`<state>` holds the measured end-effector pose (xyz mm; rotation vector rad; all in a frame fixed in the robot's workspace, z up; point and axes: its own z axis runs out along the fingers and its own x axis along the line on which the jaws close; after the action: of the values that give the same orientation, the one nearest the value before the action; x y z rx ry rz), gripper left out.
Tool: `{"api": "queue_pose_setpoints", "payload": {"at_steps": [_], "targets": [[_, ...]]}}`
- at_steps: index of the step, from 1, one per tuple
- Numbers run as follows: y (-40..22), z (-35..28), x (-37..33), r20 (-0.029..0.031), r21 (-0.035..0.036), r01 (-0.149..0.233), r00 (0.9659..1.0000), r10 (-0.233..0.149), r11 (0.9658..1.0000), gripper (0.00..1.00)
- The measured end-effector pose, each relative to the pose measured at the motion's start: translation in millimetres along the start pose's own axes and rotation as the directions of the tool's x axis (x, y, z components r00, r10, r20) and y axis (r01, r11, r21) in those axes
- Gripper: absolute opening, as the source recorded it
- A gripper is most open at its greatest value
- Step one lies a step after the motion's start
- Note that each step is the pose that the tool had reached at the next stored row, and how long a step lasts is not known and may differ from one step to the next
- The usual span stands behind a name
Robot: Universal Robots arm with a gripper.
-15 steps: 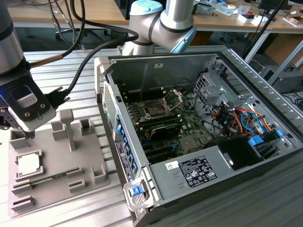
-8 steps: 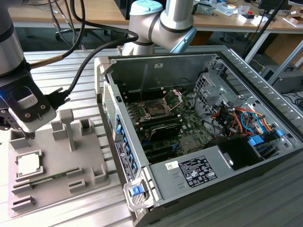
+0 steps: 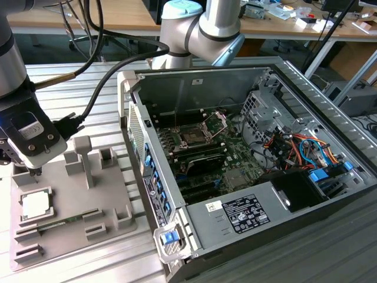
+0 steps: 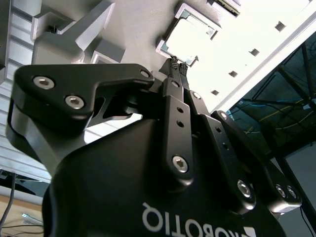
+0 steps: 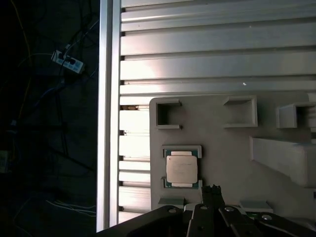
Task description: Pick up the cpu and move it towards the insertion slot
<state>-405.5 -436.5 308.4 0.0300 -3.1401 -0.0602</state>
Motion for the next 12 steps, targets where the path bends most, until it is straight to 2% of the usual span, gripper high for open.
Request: {"api": "queue_pose_setpoints", "payload": {"at_steps": [12], "targets": [[-0.1,2.3,1.3,0.0,0.0,0.0,1.0,0.0,1.0,0.11]]}}
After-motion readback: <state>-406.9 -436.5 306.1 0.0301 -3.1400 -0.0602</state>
